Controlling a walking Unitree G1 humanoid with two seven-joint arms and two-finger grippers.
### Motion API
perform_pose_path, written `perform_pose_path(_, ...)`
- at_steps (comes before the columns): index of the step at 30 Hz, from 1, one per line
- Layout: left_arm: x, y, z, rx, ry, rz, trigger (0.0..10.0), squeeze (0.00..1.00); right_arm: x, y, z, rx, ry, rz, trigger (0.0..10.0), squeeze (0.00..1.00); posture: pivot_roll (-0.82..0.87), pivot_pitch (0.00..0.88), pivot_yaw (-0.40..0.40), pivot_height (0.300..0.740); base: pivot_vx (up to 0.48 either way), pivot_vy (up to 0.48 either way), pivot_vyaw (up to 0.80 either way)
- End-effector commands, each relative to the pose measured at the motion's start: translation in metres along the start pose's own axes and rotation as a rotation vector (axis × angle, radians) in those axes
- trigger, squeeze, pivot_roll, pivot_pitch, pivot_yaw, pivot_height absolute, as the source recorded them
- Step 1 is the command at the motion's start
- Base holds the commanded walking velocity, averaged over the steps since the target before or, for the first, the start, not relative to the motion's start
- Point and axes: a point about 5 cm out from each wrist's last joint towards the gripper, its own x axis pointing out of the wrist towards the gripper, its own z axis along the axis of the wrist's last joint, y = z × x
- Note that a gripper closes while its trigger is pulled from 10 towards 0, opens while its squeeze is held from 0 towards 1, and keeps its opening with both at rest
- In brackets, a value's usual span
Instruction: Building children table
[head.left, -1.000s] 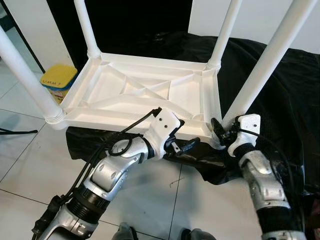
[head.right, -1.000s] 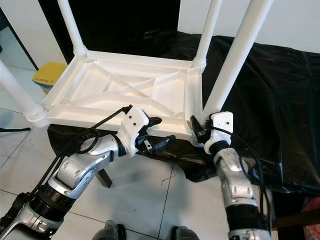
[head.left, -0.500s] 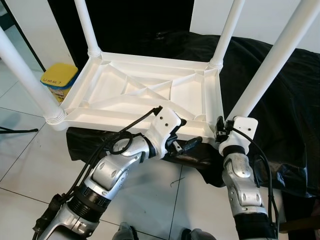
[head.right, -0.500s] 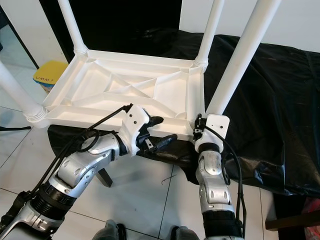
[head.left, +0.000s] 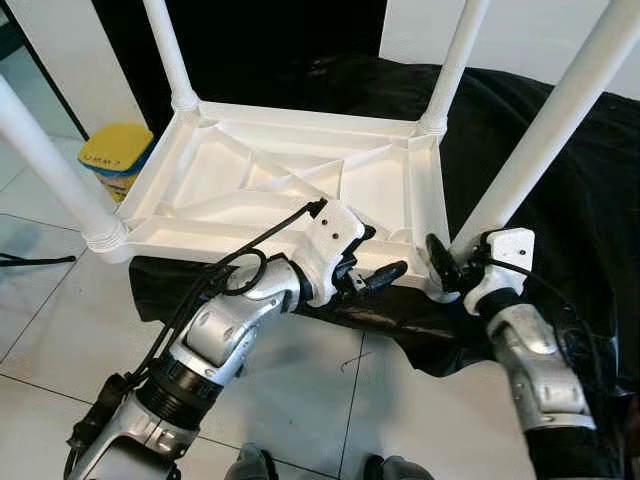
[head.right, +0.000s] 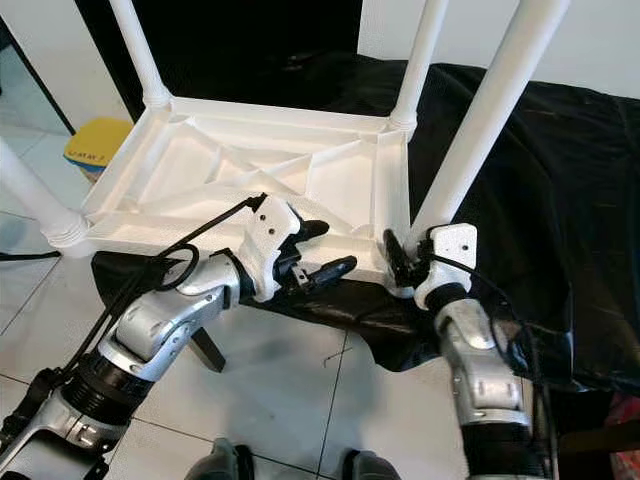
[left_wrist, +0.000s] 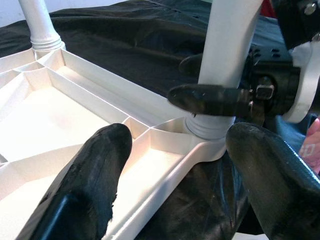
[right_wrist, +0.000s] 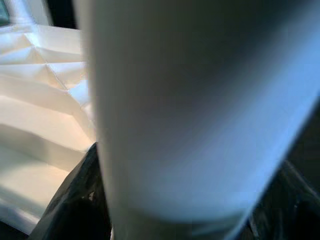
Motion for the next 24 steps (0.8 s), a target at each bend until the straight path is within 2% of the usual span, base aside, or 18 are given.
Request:
perform_pose_path(1, 0.0, -0.011, -0.001, -0.002, 0.003, -0.203, 10.0, 0.0, 0.0, 0.003, -0.005, 0.022, 0.022, 0.04, 10.0, 0.0, 0.01, 0.17, -0.006, 0.74, 0.0, 0.0, 0.0)
perform_pose_path(3, -0.001, -0.017, -0.001, 0.002, 0.008, -0.244, 10.0, 0.0, 0.005, 0.0, -0.007, -0.007, 0.044, 0.154, 10.0, 0.0, 0.01, 0.171, -0.012, 0.74, 0.0, 0.0, 0.0)
perform_pose_path(6, -0.001, -0.022, -0.004, 0.005, 0.017, -0.271, 10.0, 0.0, 0.01, -0.004, -0.009, -0.029, 0.066, 0.227, 10.0, 0.0, 0.01, 0.153, -0.015, 0.74, 0.0, 0.0, 0.0)
perform_pose_path(8, -0.001, -0.022, -0.004, 0.005, 0.017, -0.271, 10.0, 0.0, 0.01, -0.004, -0.009, -0.029, 0.066, 0.227, 10.0, 0.0, 0.01, 0.153, -0.015, 0.74, 0.0, 0.0, 0.0)
perform_pose_path(9, -0.001, -0.026, -0.005, 0.005, 0.021, -0.284, 10.0, 0.0, 0.013, -0.007, -0.011, -0.028, 0.084, 0.247, 9.1, 0.0, 0.01, 0.171, -0.02, 0.74, 0.0, 0.0, 0.0)
perform_pose_path(10, -0.001, -0.028, -0.007, 0.005, 0.025, -0.289, 10.0, 0.0, 0.014, -0.009, -0.014, -0.026, 0.102, 0.267, 0.4, 0.0, 0.02, 0.154, -0.025, 0.74, 0.0, 0.0, 0.0)
perform_pose_path(12, -0.001, -0.031, -0.007, 0.004, 0.024, -0.296, 10.0, 0.0, 0.015, -0.01, -0.015, -0.022, 0.112, 0.279, 0.0, 0.0, 0.02, 0.168, -0.027, 0.74, 0.0, 0.0, 0.0)
perform_pose_path(19, -0.002, -0.03, -0.007, -0.014, 0.022, -0.275, 10.0, 0.0, 0.01, -0.011, -0.023, 0.021, 0.14, 0.24, 0.0, 0.0, 0.02, 0.173, -0.036, 0.74, 0.0, 0.0, 0.0)
perform_pose_path(20, -0.002, -0.029, -0.007, -0.014, 0.022, -0.27, 10.0, 0.0, 0.01, -0.009, -0.025, 0.023, 0.142, 0.226, 4.0, 0.0, 0.02, 0.174, -0.038, 0.74, 0.0, 0.0, 0.0)
perform_pose_path(21, -0.002, -0.028, -0.007, -0.009, 0.022, -0.267, 10.0, 0.0, 0.009, -0.006, -0.026, 0.03, 0.141, 0.206, 10.0, 0.0, 0.02, 0.161, -0.036, 0.74, 0.0, 0.0, 0.0)
perform_pose_path(24, -0.003, -0.027, -0.007, -0.005, 0.023, -0.266, 10.0, 0.0, 0.008, -0.003, -0.028, 0.03, 0.137, 0.171, 10.0, 0.0, 0.02, 0.164, -0.036, 0.74, 0.0, 0.0, 0.0)
